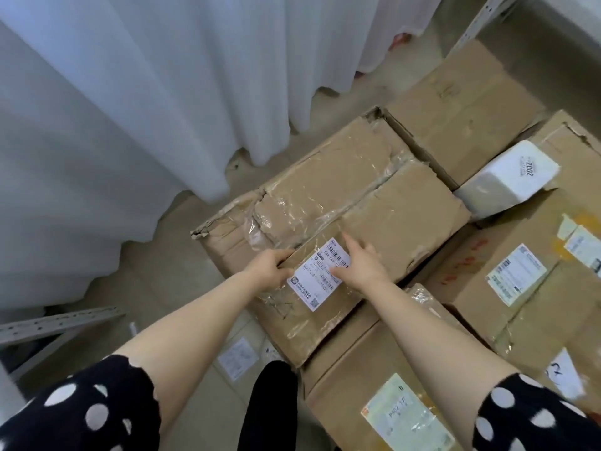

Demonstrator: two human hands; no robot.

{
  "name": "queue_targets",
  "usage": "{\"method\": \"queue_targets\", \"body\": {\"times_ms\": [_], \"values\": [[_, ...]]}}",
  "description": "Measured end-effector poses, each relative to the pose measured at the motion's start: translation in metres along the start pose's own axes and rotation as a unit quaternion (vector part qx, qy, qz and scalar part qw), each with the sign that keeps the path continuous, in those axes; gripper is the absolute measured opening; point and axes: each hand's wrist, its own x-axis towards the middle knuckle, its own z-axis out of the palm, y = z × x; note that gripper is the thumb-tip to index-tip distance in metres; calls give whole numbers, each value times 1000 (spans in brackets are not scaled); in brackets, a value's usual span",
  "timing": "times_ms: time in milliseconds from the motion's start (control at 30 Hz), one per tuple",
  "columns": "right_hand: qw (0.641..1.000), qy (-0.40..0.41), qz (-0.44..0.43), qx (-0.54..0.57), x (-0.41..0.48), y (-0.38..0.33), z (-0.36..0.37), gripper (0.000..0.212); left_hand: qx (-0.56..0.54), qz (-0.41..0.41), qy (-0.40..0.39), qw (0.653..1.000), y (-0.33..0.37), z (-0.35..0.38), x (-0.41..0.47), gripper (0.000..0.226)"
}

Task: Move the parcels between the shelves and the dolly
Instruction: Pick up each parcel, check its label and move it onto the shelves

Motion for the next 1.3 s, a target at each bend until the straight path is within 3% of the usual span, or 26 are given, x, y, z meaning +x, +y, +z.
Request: {"method": "queue_targets", "body": {"times_ms": [200,400,700,867,1000,1167,1300], "values": [[999,11,30,-25,5,6,4,102,-33,-4,0,999,1,4,2,50],[1000,10,7,-25,-4,12,4,94,88,-33,3,996,6,17,-6,63],[987,121,-108,-14,-108,42,-64,75,164,-39,168,971,89,27,-90,73],[979,156,-123,-48,-200,111,-103,88,235,28,196,952,175,64,-160,75],[977,179,-94,-62,-270,194,-133,78,301,103,191,928,254,113,-202,75],[971,237,-8,-30,-366,296,-154,71,427,219,169,861,347,184,-247,75],[955,275,107,-5,-440,371,-144,74,456,313,141,821,407,252,-281,75]]}}
